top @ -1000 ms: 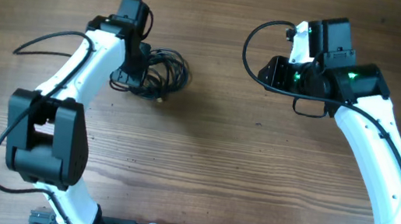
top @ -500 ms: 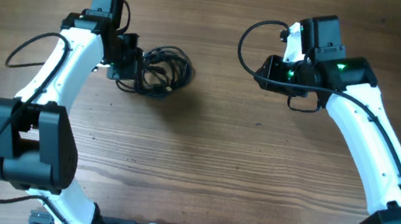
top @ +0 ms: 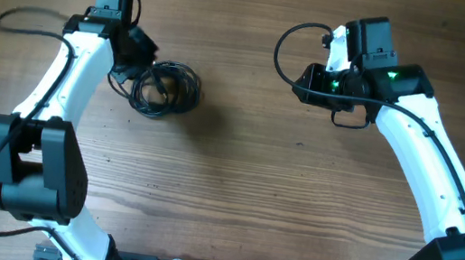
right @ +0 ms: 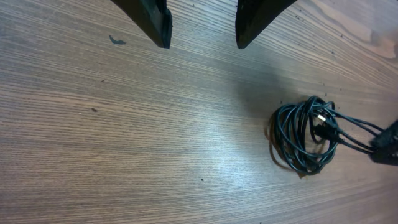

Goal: Untangle cables

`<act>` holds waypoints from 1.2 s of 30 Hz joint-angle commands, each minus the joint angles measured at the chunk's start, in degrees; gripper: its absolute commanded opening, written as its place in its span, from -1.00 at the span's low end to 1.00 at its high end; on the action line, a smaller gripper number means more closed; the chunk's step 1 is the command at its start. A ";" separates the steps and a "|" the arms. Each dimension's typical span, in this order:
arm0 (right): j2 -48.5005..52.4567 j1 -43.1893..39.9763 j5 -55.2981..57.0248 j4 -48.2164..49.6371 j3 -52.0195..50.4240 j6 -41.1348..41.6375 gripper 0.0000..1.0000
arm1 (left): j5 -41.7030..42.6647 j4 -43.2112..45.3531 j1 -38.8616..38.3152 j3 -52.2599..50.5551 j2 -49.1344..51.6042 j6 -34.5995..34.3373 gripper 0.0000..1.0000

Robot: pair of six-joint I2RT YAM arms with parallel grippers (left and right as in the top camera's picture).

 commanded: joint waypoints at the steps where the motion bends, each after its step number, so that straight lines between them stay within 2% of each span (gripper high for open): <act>1: 0.63 0.24 -0.79 0.28 -0.50 0.24 -0.29 | 15.17 -1.97 0.33 -0.42 -1.40 25.64 0.04; 2: 0.63 0.24 -0.76 0.31 -0.50 0.22 -0.29 | 14.40 -1.38 0.59 -0.42 -1.40 25.64 0.26; 3: 0.63 0.24 -0.76 0.31 -0.50 0.20 -0.29 | 13.57 0.07 1.01 -0.42 -1.40 25.31 0.80; 4: 0.63 0.24 -0.76 0.28 -0.50 0.20 -0.29 | 13.33 1.38 1.40 -0.42 -1.40 23.50 0.85; 7: 0.68 0.24 -0.79 0.22 -0.50 0.20 -0.29 | 14.05 1.05 2.10 0.52 -1.60 20.24 0.67; 8: 0.70 0.24 -0.76 0.20 -0.50 0.20 -0.29 | 14.34 -2.86 2.01 1.77 -2.25 20.83 0.45; 9: 0.72 0.24 -0.76 0.20 -0.50 0.20 -0.29 | 14.51 -4.87 1.70 2.10 -2.80 22.03 0.34; 11: 0.72 0.24 -0.74 0.04 -0.50 0.17 -0.28 | 14.51 -8.94 0.76 2.21 -4.04 25.16 0.29; 13: 0.72 0.24 -0.74 0.09 -0.55 0.04 -0.28 | 14.32 -14.19 -1.81 2.10 -4.22 28.57 0.15; 15: 0.72 0.24 -0.74 0.48 -0.55 0.07 -0.28 | 11.34 -15.26 -4.68 0.83 -3.74 30.32 0.10; 16: 0.74 0.24 -0.74 0.46 -0.55 0.02 -0.28 | 3.96 -14.36 -7.15 -0.59 -3.15 29.68 0.11; 17: 0.72 0.24 -0.74 0.44 -0.55 0.00 -0.27 | 0.74 -13.27 -8.09 -1.40 -2.73 28.81 0.11; 19: 0.74 0.24 -0.74 0.20 -0.55 -0.87 -0.27 | -2.27 -10.03 -9.46 -3.43 -1.66 28.24 0.03; 21: 0.72 0.24 -0.74 -0.15 -0.55 -1.25 -0.28 | -3.19 -6.62 -9.73 -5.66 -0.07 28.13 -0.14; 25: 0.74 0.24 -0.72 0.04 -0.59 -1.29 -0.27 | -10.23 -0.74 -9.73 -8.26 1.27 23.21 -0.01; 28: 0.74 0.24 -0.74 0.07 -0.59 -1.29 -0.26 | -10.23 3.10 -9.73 -10.43 1.29 16.70 0.00; 34: 0.74 0.24 -0.72 0.07 -0.59 -1.31 -0.21 | -10.14 12.61 -9.73 -16.13 1.29 10.10 -0.08; 36: 0.74 0.24 -0.72 0.07 -0.59 -1.29 -0.21 | -9.53 15.06 -9.73 -17.14 1.33 10.16 -0.12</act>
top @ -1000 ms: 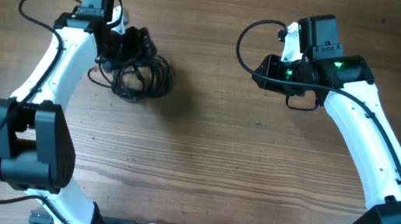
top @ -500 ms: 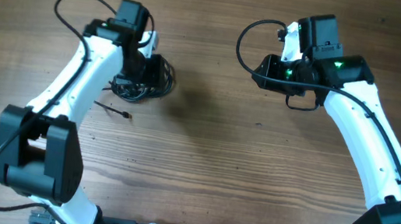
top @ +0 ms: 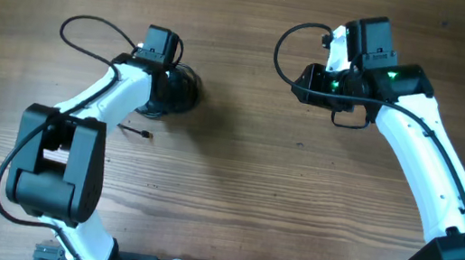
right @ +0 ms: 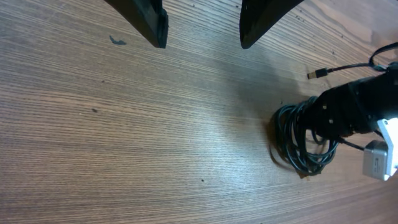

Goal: Untangle cables

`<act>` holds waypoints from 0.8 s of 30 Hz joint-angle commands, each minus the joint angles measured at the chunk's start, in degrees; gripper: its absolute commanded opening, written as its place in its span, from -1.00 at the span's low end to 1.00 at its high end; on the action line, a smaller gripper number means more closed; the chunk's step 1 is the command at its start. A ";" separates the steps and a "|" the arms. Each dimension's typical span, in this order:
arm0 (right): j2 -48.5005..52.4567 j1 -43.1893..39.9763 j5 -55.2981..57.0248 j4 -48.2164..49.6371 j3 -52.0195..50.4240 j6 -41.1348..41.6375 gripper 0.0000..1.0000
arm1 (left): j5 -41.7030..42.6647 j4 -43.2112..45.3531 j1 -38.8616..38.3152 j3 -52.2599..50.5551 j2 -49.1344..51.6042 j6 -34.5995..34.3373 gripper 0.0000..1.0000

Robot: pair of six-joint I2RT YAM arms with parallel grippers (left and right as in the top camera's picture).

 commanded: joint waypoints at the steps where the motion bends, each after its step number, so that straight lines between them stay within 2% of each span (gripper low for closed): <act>1: 0.68 0.24 -0.72 0.13 -0.59 -1.16 -0.21 | -0.35 2.38 0.20 -1.66 0.48 -2.86 -0.17; 3: 0.68 0.24 -0.72 0.17 -0.59 -1.18 -0.21 | -0.33 3.37 0.20 -1.66 1.46 -2.86 -0.35; 6: 0.68 0.24 -0.74 0.15 -0.59 -1.16 -0.21 | -0.35 3.96 0.09 -1.66 4.37 -2.86 -0.50; 7: 0.68 0.24 -0.74 0.13 -0.59 -1.18 -0.21 | -0.35 4.00 0.09 -1.66 5.35 -2.86 -0.72; 9: 0.68 0.24 -0.74 0.17 -0.59 -1.16 -0.21 | -0.31 3.98 0.09 -1.66 5.88 -2.89 -0.92; 11: 0.68 0.24 -0.74 0.15 -0.59 -1.14 -0.24 | 1.55 3.89 0.11 -1.33 5.70 -2.89 -0.92; 14: 0.68 0.26 -3.32 1.16 -0.59 -1.44 -0.24 | 15.21 -0.90 1.75 2.89 1.86 -2.56 -0.92; 16: 0.68 0.94 -9.70 4.33 -0.59 -4.15 -0.22 | 32.68 -5.38 4.50 8.31 -2.08 -2.45 -0.92; 17: 0.68 1.70 -12.68 6.34 -0.59 -4.15 -0.22 | 45.13 -6.51 6.62 11.41 -4.04 -3.15 -0.92; 18: 0.68 2.64 -14.86 8.15 -0.59 -4.11 -0.21 | 52.28 -6.69 8.20 13.09 -5.16 -6.47 -0.92; 21: 0.68 6.23 -16.41 12.31 -0.59 -2.16 -0.19 | 61.59 -6.43 11.39 14.34 -6.32 -16.35 -0.92; 24: 0.68 8.44 -17.03 15.28 -0.59 1.73 -0.19 | 68.11 -5.55 11.69 14.34 -6.32 -17.92 -0.92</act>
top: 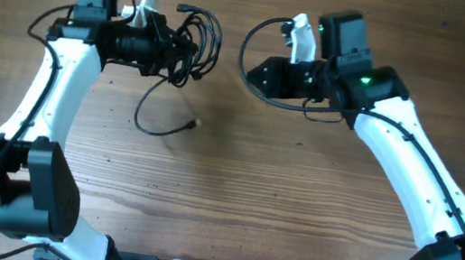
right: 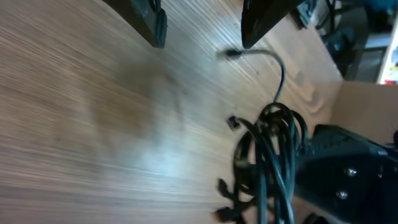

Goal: Untangle cables

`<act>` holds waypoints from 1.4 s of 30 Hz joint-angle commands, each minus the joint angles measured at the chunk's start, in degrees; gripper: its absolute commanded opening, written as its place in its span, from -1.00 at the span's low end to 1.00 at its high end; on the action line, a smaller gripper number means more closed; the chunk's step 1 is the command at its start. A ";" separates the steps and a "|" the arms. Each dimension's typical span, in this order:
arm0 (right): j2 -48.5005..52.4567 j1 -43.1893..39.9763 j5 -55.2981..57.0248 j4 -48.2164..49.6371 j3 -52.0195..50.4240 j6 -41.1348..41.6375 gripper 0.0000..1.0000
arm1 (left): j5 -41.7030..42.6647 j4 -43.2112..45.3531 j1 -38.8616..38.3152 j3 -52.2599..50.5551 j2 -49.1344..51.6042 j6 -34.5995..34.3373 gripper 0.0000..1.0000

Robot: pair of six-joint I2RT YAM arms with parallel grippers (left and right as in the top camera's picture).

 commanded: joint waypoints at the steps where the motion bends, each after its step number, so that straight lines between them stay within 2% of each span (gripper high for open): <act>1: 0.66 2.05 -2.54 2.73 -0.52 3.91 -0.20 | 12.24 0.74 -0.09 0.37 -0.11 -4.24 -0.92; 7: 0.66 8.66 -3.30 7.45 -0.52 8.44 -0.33 | 11.98 0.72 -0.07 0.37 -0.11 -5.09 -0.92; 9: 0.66 9.60 0.35 8.41 -0.52 14.64 -0.31 | 12.02 0.68 -0.09 0.37 -0.11 -5.09 -0.92; 13: 0.66 9.60 4.04 11.52 -0.52 18.60 -0.14 | 12.07 0.61 -0.48 0.37 -0.11 -5.07 -0.92; 17: 0.66 9.60 5.86 16.28 -0.52 23.17 -0.14 | 12.00 0.68 -3.48 0.37 -0.11 -5.03 -0.92; 21: 1.25 9.60 12.85 13.11 -0.52 26.40 -0.18 | 12.35 0.68 -4.70 0.37 -0.11 -4.68 -0.92; 27: 4.26 9.35 16.31 14.43 -0.52 27.36 -0.30 | 19.56 0.70 -4.87 0.37 -0.11 0.39 -0.92; 33: 7.21 8.46 15.65 17.27 -0.52 27.67 -0.31 | 26.05 0.90 -5.88 0.37 -0.11 2.69 -0.92; 34: 7.30 8.46 15.69 17.68 -0.52 27.65 -0.33 | 26.29 0.92 -5.88 0.37 -0.11 2.69 -0.92; 37: 7.28 7.48 17.00 15.02 -0.52 27.19 -0.82 | 25.68 1.36 -5.70 0.37 -0.11 2.73 -0.92; 38: 7.13 6.19 16.59 13.44 -0.50 25.66 -0.92 | 24.92 2.27 -5.40 0.37 -0.11 2.75 -0.92; 42: 1.44 -3.13 4.61 7.06 -0.50 14.62 -0.91 | 7.76 2.51 -1.44 0.37 -0.11 2.64 -0.92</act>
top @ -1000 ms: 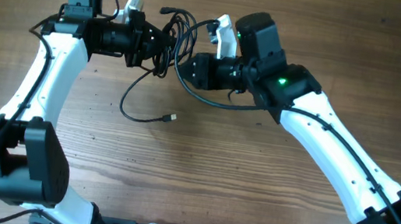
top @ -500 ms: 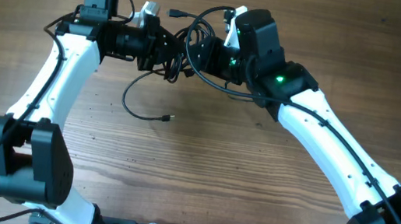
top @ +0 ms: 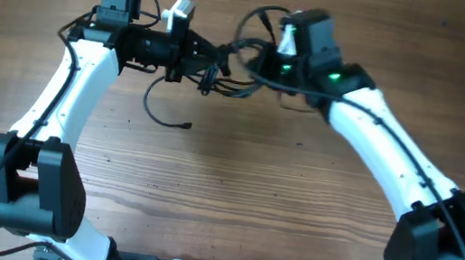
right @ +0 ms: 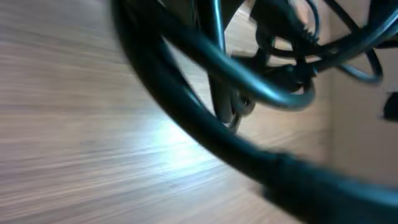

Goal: Untangle cables

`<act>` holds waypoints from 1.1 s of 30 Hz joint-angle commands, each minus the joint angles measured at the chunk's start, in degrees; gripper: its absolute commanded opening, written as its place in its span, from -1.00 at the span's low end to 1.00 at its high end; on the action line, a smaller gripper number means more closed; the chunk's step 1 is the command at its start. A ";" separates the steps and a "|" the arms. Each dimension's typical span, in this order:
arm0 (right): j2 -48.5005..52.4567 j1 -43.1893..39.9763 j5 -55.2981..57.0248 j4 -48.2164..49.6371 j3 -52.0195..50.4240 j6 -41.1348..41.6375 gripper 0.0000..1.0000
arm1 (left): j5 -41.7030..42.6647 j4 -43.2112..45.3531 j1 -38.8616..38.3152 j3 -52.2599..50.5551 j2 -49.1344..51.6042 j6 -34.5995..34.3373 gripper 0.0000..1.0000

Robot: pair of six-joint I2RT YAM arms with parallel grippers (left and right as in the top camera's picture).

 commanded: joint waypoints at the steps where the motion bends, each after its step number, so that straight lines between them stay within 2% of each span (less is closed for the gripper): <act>1: -7.39 -8.52 -14.71 -2.89 -0.46 -13.09 -0.91 | -18.01 -0.42 5.05 0.63 -0.55 1.14 -0.92; 3: -13.09 -14.60 -26.82 -7.30 -0.46 -20.20 -0.91 | -33.07 -3.76 8.04 0.63 -0.55 1.11 -0.92; 5: -17.68 -20.52 -31.76 -11.87 -0.46 -23.58 -0.91 | -43.39 -7.08 10.23 0.63 -0.55 1.14 -0.92; 7: -20.81 -26.10 -34.58 -14.93 -0.46 -24.06 -0.91 | -48.78 -9.75 12.28 0.63 -0.55 1.18 -0.92; 10: -22.05 -32.46 -33.40 -16.37 -0.46 -19.15 -0.91 | -50.42 -11.96 14.56 0.63 -0.55 1.68 -0.92; 11: -22.03 -32.98 -27.65 -18.01 -0.46 -16.61 -0.91 | -49.16 -11.98 14.60 0.63 -0.55 4.00 -0.92; 14: -21.75 -32.39 0.94 -23.93 -0.48 -9.97 -0.91 | -44.85 -11.82 14.53 0.63 -0.55 10.23 -0.92; 16: -21.22 -32.13 15.10 -27.21 -0.48 -8.28 -0.91 | -37.40 -10.71 14.53 0.63 -0.55 16.76 -0.92; 18: -20.94 -32.11 12.61 -27.47 -0.48 -12.74 -0.87 | -28.11 -9.18 14.53 0.63 -0.55 22.40 -0.92; 20: -20.61 -32.00 -0.02 -26.86 -0.48 -22.80 -0.86 | -21.31 -8.28 14.32 0.63 -0.55 27.02 -0.92; 23: -20.37 -31.93 -18.80 -28.63 -0.48 -39.87 -0.86 | -8.46 -10.10 13.42 0.63 -0.57 42.60 -0.92; 25: -20.33 -31.93 -20.46 -30.53 -0.48 -42.32 -0.86 | -8.98 -14.69 11.61 0.63 -0.57 52.30 -0.92; 26: -20.13 -31.93 -19.08 -31.06 -0.48 -41.22 -0.86 | -14.67 -16.57 9.33 0.63 -0.57 54.99 -0.75; 28: -19.61 -31.93 -10.91 -31.08 -0.48 -31.47 -0.85 | -25.62 -16.13 6.69 0.63 -0.57 50.53 -0.57; 29: -18.93 -31.93 -5.62 -31.17 -0.48 -26.80 -0.85 | -38.01 -15.15 4.44 0.63 -0.57 41.22 -0.53; 30: -18.38 -31.93 -5.35 -31.01 -0.48 -26.69 -0.78 | -43.08 -14.75 3.19 0.63 -0.57 37.46 -0.51; 31: -17.44 -31.93 -5.62 -31.01 -0.48 -26.69 -0.63 | -46.97 -14.10 1.70 0.63 -0.57 33.81 -0.48; 32: -16.46 -31.93 -5.55 -31.06 -0.48 -26.91 -0.48 | -47.47 -13.25 0.66 0.63 -0.70 32.24 -0.42; 33: -15.21 -31.93 -5.20 -31.17 -0.48 -27.08 0.06 | -47.47 -12.02 -0.37 0.63 -0.98 30.51 -0.39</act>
